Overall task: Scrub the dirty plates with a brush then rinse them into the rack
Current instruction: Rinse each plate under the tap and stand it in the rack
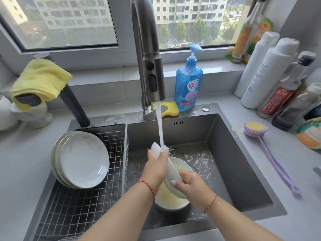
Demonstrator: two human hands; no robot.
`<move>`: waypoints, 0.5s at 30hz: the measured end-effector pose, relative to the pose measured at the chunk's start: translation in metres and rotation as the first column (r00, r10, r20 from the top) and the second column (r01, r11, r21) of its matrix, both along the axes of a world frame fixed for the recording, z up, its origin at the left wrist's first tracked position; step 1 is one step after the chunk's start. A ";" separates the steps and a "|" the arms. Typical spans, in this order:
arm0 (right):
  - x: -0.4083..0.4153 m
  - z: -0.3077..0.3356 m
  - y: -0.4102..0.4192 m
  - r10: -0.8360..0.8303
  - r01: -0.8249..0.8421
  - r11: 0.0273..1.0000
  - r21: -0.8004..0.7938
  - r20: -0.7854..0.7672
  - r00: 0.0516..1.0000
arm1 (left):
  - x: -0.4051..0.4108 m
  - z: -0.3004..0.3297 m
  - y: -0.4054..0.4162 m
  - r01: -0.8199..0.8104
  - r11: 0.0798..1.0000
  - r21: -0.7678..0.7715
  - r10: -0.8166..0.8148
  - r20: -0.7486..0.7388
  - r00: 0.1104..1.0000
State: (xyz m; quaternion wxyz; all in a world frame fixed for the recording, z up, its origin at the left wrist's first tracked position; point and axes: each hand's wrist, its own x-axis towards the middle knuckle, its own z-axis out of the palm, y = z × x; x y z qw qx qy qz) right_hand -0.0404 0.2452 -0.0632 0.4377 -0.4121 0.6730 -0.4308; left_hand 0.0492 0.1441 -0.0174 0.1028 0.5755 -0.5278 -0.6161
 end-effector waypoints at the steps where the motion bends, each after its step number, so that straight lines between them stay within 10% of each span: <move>1: 0.000 0.001 0.000 -0.008 0.007 1.000 0.013 0.051 0.999 | -0.003 -0.002 -0.003 -0.017 1.000 0.026 0.017 -0.008 1.000; 15: -0.033 -0.005 0.003 -0.097 0.147 0.989 -0.029 0.624 0.776 | 0.014 -0.042 -0.040 -0.132 0.942 0.309 0.164 -0.080 0.983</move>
